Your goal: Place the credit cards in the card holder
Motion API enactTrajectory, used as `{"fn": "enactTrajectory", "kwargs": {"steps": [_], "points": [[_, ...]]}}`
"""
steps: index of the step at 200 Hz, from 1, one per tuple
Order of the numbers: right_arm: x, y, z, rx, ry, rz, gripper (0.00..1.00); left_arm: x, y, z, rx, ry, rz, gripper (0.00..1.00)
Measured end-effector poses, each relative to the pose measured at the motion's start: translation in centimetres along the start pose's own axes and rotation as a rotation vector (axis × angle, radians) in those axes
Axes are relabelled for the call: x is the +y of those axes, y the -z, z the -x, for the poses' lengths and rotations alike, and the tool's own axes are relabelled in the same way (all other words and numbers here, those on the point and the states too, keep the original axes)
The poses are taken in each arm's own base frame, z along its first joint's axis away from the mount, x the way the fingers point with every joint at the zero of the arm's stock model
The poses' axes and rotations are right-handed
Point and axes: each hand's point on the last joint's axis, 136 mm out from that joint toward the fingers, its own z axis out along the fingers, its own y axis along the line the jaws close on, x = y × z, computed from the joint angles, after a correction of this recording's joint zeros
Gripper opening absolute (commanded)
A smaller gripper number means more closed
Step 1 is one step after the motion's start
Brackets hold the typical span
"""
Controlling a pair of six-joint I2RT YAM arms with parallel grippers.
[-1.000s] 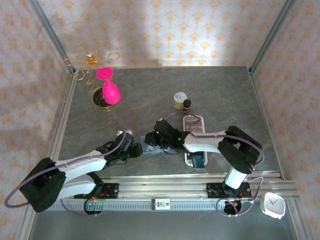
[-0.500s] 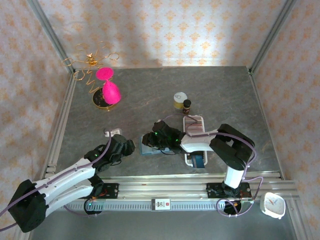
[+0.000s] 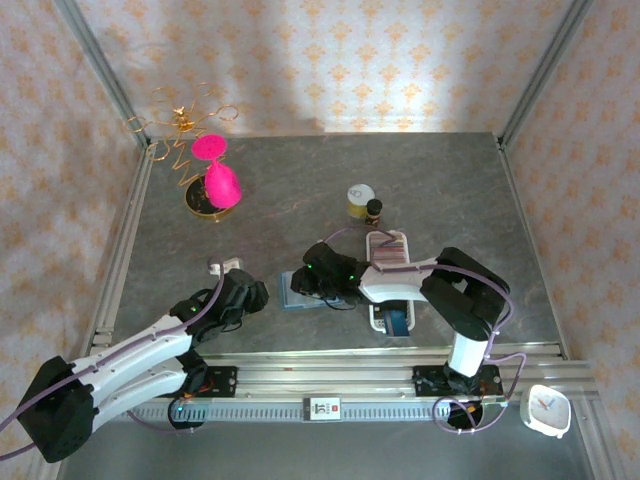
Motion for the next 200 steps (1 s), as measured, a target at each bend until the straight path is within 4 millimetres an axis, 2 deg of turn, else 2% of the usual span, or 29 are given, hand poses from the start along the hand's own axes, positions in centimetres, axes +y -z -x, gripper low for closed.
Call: {"fn": "enactTrajectory", "kwargs": {"steps": [31,71,137,170,200], "points": [[-0.7,0.0,-0.1,-0.002,0.017,-0.04,0.35,-0.3,0.1,0.2,-0.002,0.0,-0.003,0.45],[-0.2,-0.1,-1.2,0.002,0.025,-0.033,0.36,-0.7,0.1,0.5,-0.004,-0.006,-0.005,0.45],[2.2,-0.1,-5.1,0.057,0.019,0.021,0.37,-0.8,0.0,0.4,0.011,-0.013,-0.011,0.45],[2.9,-0.1,-5.0,0.049,-0.001,0.046,0.39,-0.6,0.0,0.6,0.005,-0.011,-0.004,0.46],[5.2,0.1,-4.5,0.039,-0.015,0.146,0.4,-0.8,0.2,1.3,-0.008,-0.001,-0.006,0.49]]}}
